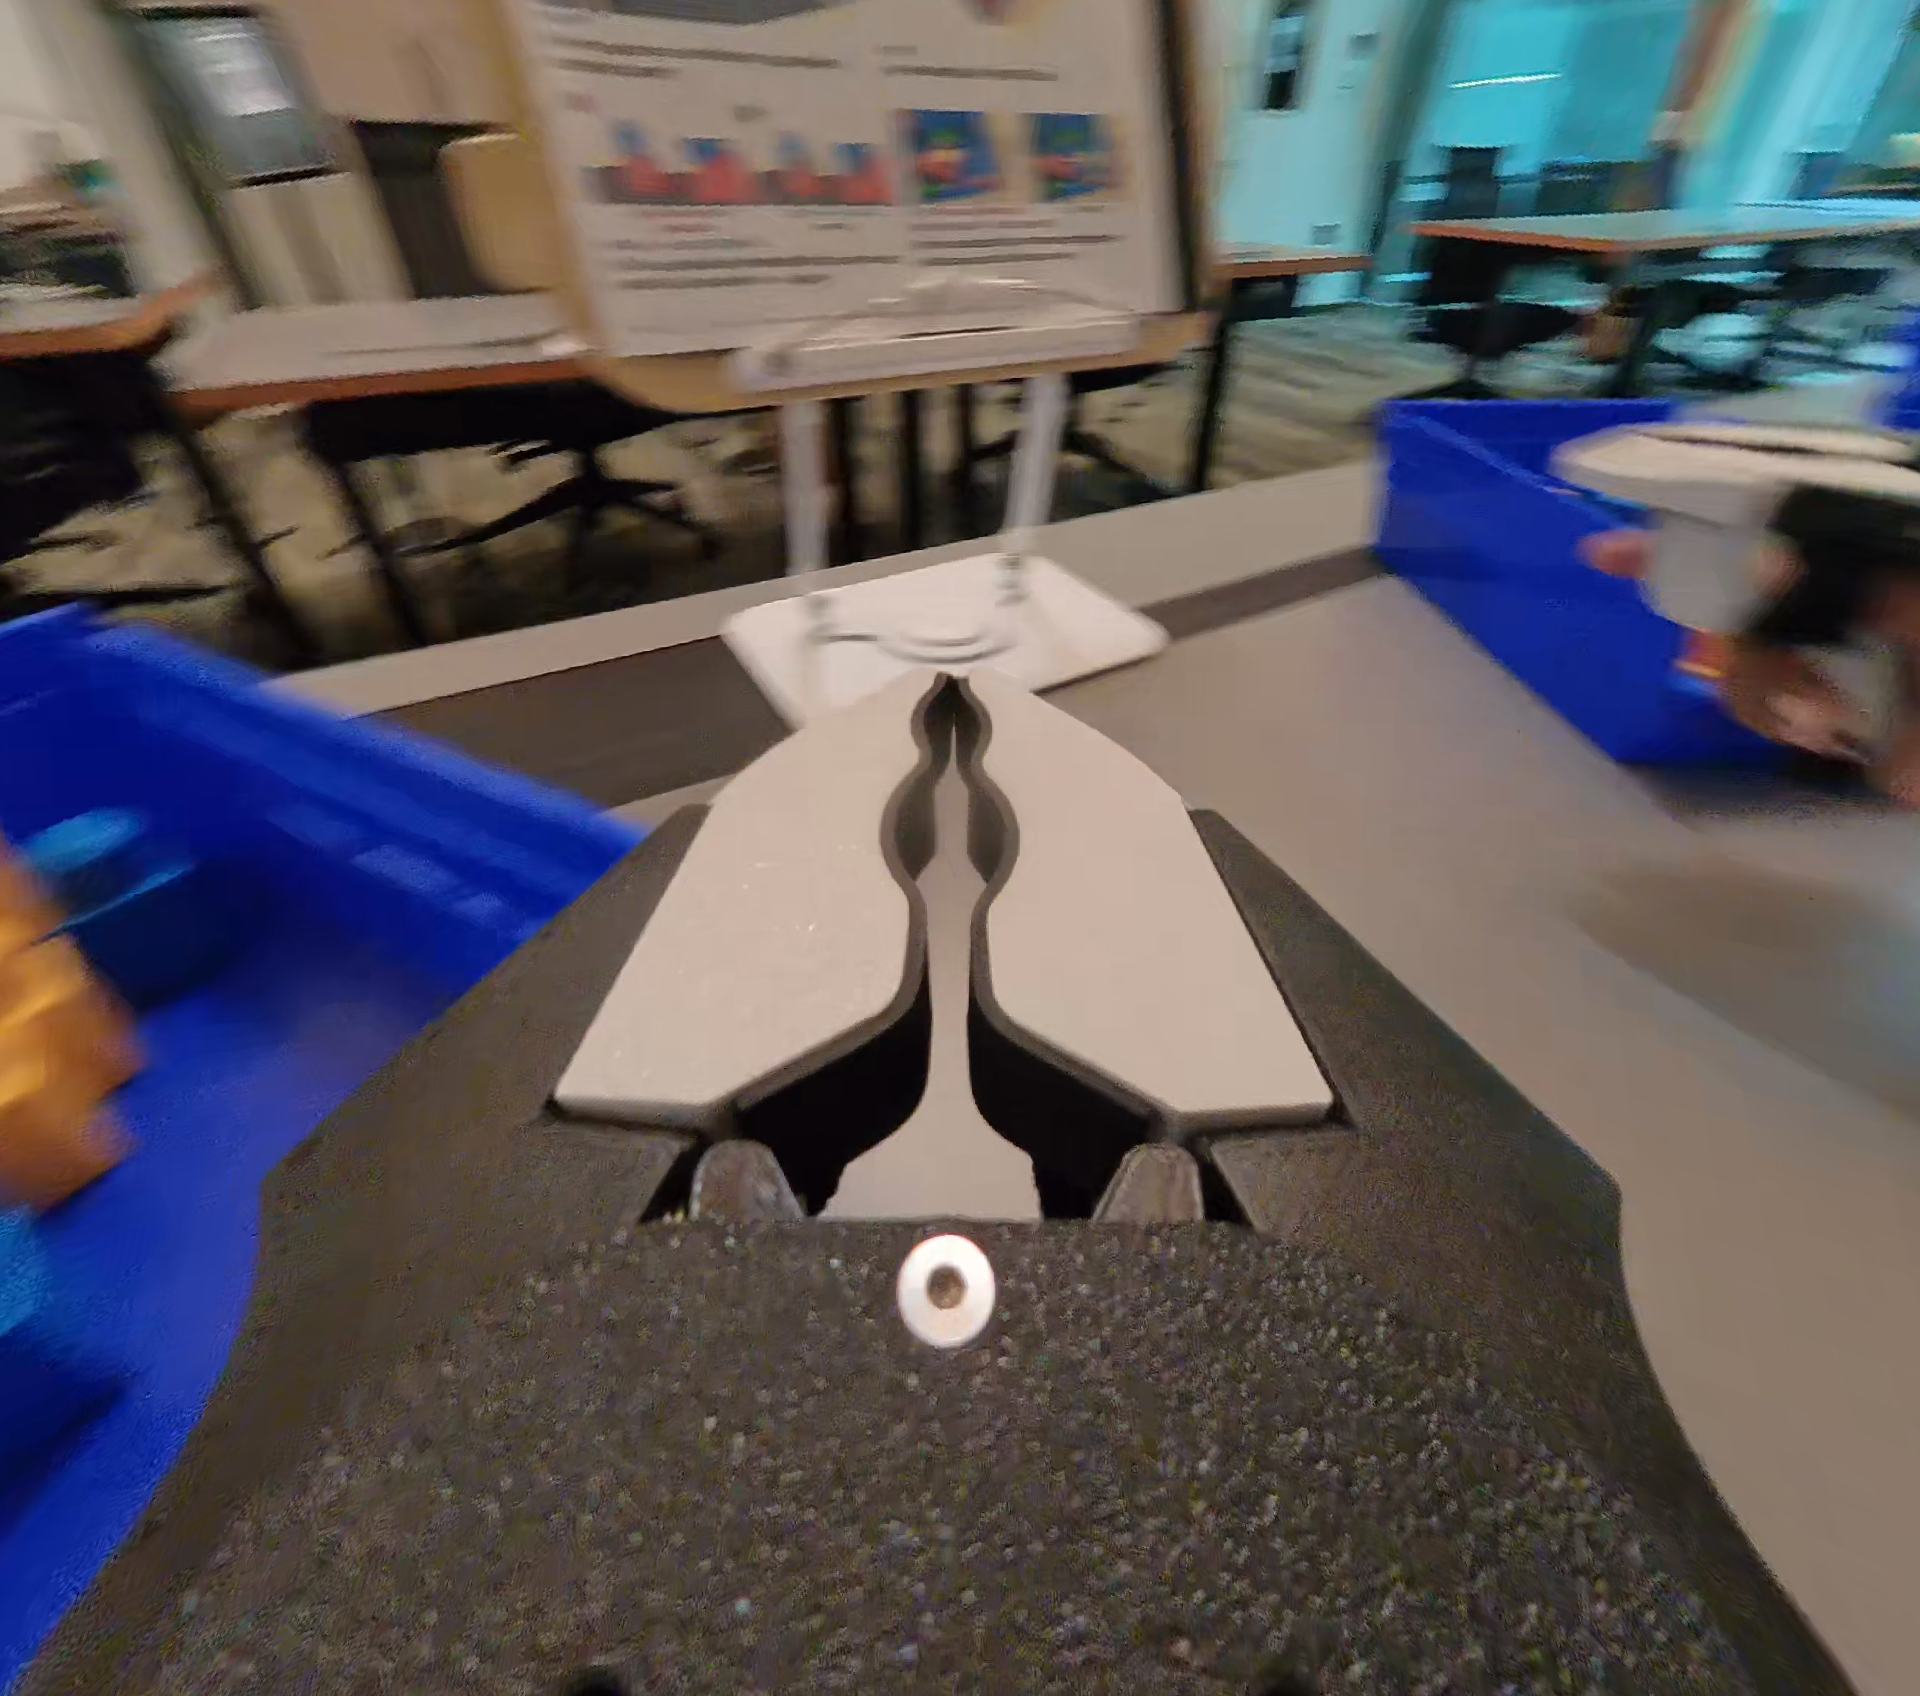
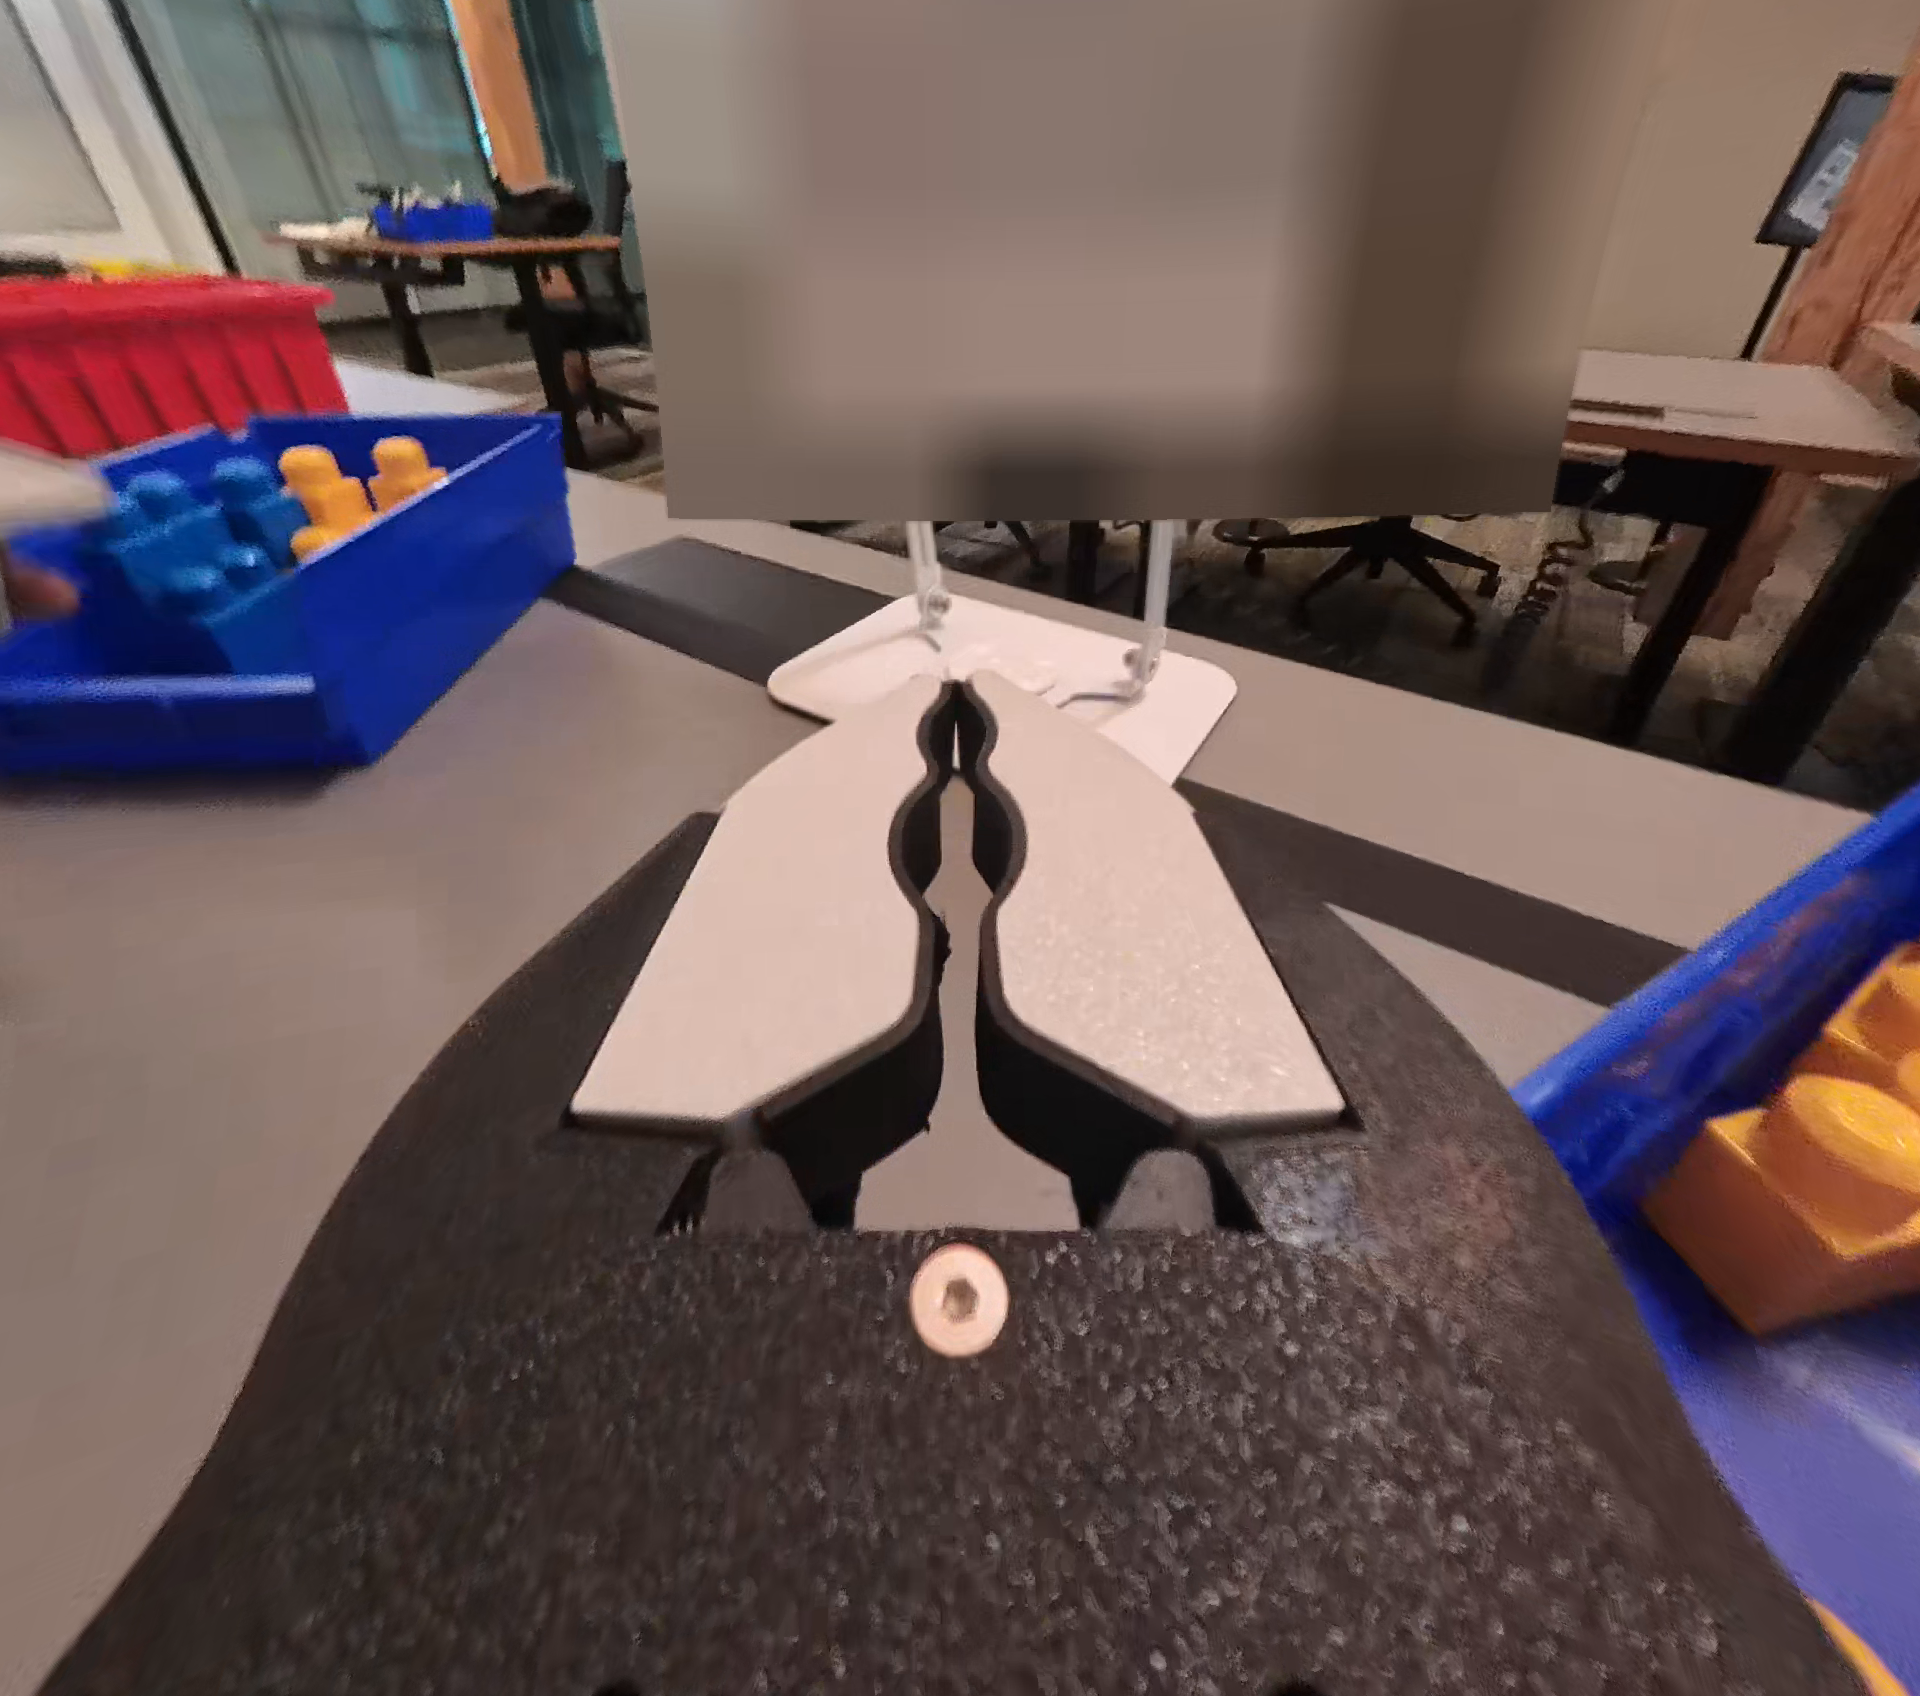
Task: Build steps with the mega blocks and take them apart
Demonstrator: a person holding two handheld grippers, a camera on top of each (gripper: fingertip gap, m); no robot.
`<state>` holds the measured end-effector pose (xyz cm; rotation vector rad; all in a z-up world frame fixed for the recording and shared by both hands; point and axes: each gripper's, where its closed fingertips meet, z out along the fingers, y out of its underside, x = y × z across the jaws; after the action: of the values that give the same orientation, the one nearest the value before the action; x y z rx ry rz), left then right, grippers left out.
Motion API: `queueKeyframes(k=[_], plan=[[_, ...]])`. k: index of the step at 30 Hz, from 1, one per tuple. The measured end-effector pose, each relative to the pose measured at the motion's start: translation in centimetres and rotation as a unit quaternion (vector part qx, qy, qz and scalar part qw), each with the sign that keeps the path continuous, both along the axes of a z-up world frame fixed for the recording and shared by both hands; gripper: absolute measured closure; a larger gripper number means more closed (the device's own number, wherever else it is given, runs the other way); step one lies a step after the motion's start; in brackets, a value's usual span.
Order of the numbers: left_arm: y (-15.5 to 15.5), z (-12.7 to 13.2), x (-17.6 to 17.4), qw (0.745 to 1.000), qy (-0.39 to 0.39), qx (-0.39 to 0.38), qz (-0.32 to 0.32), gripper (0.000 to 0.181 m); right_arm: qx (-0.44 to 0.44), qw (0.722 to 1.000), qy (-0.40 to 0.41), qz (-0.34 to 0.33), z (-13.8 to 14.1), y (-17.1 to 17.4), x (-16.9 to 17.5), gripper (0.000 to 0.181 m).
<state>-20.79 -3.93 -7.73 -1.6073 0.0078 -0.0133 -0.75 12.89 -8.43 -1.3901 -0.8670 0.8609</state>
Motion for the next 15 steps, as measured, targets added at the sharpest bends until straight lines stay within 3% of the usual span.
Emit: queueKeyframes(k=[4,7,11,15], plan=[[-2.9,1.1,-10.2,0.985,-0.019,-0.048,0.165,0.181,0.038,0.999,-0.029,0.022,-1.4,-1.2,-0.8,0.181],[-5.3,1.6,-16.5,0.965,-0.005,-0.119,0.232,0.167,0.052,0.997,-0.042,0.037,-1.9,-1.8,-1.0,0.181],[-7.4,-1.0,-21.6,0.924,-0.007,-0.284,0.255,0.140,0.058,0.996,-0.046,0.058,-1.9,-2.4,-1.2,0.181],[-8.9,-4.9,-23.0,0.875,-0.009,-0.417,0.247,0.136,0.060,0.993,-0.057,0.087,-2.4,-3.2,-1.5,0.181]])
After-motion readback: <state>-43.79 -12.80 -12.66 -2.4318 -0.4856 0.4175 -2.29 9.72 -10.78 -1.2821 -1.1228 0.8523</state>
